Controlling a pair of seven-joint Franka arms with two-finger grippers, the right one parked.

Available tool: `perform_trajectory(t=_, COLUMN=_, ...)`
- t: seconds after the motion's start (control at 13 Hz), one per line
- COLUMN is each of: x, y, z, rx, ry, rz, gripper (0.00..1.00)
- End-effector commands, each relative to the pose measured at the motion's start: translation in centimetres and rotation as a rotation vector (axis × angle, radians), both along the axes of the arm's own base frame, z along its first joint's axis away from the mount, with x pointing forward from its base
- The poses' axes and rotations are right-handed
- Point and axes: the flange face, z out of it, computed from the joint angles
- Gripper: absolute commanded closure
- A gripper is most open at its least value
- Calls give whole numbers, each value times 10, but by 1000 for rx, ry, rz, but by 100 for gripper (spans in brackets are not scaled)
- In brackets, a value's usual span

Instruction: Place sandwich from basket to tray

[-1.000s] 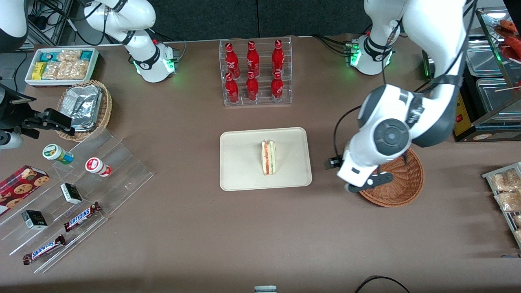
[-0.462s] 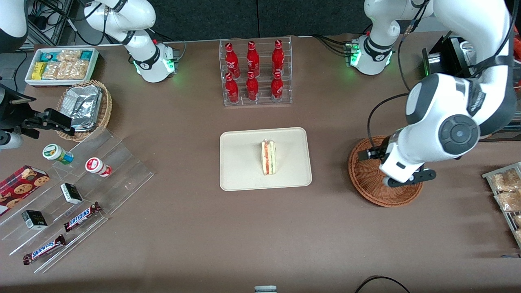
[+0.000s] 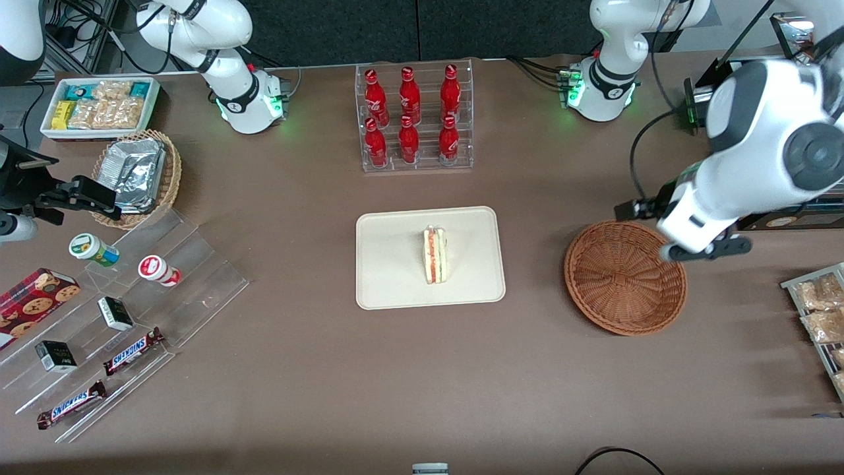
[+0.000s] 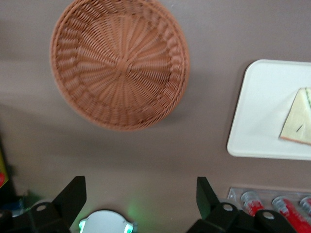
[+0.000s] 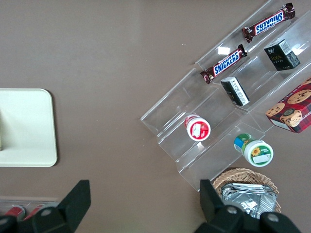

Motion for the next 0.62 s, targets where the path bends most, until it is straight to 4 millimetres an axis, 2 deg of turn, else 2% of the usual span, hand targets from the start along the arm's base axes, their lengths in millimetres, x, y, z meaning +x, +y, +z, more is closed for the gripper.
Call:
perform_trajectory(t=0.0, x=-12, y=21, z=23, rx=2, ry=-4, rz=14, gripper=0)
perform_trajectory(t=0.08, x=-12, y=28, z=33, rx=-6, ry=-11, rz=-4, gripper=0)
perform_trajectory(t=0.23, x=-15, y=56, z=52, rx=-21, ry=13, rz=-25, gripper=0)
perform_trajectory(t=0.38, x=-20, y=64, z=69, rx=-18, ry=45, rz=-21, gripper=0)
perform_trajectory(t=0.54, x=-20, y=67, z=75, rx=-1, ry=38, rz=-23, gripper=0)
